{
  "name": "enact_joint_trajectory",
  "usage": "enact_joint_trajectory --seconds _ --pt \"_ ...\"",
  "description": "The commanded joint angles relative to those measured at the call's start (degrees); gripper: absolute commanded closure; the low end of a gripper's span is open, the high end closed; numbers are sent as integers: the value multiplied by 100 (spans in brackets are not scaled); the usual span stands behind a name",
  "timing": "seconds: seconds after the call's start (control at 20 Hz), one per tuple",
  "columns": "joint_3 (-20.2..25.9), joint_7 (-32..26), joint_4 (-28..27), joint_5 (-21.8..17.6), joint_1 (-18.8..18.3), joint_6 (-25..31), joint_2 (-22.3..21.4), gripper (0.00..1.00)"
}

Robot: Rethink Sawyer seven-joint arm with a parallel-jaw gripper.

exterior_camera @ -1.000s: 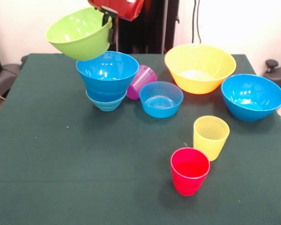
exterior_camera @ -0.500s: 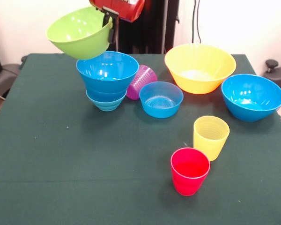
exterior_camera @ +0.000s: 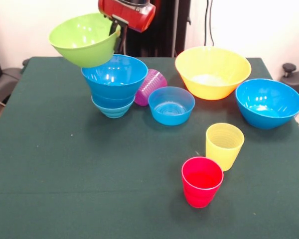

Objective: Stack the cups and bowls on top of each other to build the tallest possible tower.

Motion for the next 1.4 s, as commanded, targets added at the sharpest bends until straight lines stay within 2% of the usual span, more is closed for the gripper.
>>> enact_joint_trajectory --seconds 0.05,0.55,1.4 --pt "-318 1379 45 -274 430 -587 617 100" --pt "-513 1358 97 118 685 -577 686 100" --pt "-582 1454 205 471 1010 -260 538 100"
